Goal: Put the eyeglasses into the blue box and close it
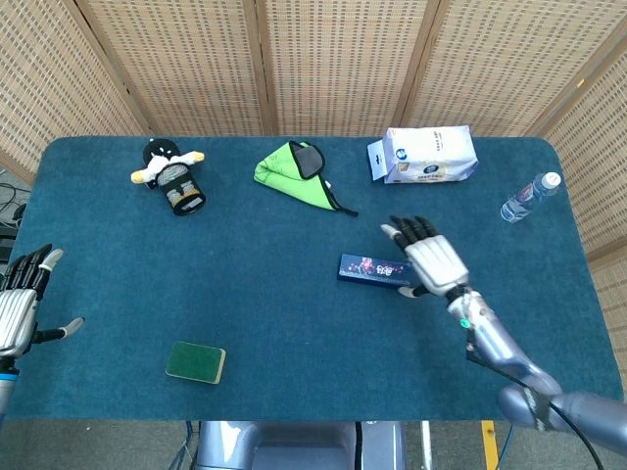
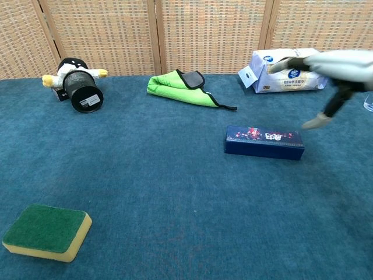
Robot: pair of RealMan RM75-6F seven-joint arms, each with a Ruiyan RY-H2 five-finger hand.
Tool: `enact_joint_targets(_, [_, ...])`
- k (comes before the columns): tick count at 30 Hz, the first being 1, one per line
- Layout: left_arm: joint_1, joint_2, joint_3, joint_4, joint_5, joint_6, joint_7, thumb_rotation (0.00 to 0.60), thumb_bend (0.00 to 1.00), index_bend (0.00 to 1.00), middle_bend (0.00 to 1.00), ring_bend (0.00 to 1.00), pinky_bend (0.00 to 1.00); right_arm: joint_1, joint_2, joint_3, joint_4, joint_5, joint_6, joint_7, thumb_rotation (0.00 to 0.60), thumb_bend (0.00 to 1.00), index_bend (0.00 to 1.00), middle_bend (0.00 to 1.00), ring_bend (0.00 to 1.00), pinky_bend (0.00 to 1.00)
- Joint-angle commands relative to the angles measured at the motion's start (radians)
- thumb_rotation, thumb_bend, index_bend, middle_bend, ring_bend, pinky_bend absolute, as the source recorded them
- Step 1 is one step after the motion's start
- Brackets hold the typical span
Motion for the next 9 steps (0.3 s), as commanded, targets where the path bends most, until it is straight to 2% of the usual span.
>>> enact_joint_targets(1, [0.018,0.007,0.017,-0.018,0.022,0.027,0.030,0.600,0.00,0.00,0.00,0.00,0.00,-0.233,0.111,-0.103,-0.073,-0.156,0.312,0.062,0.600,0.00,0.00,0.00,0.00,0.00])
enact_joint_targets(5, [0.027,0.000,0.026,-0.022,0.050,0.055,0.060,0.600,0.00,0.00,0.00,0.00,0.00,-0.346,0.109,-0.158,-0.025,-0.205,0.450,0.075,0.600,0.00,0.00,0.00,0.00,0.00])
enact_joint_targets(9, [0.041,-0.004,0.040,-0.019,0.103,0.105,0.053,0.600,0.00,0.00,0.00,0.00,0.00,-0.429,0.080,-0.177,0.023,-0.233,0.560,0.099,0.600,0.00,0.00,0.00,0.00,0.00])
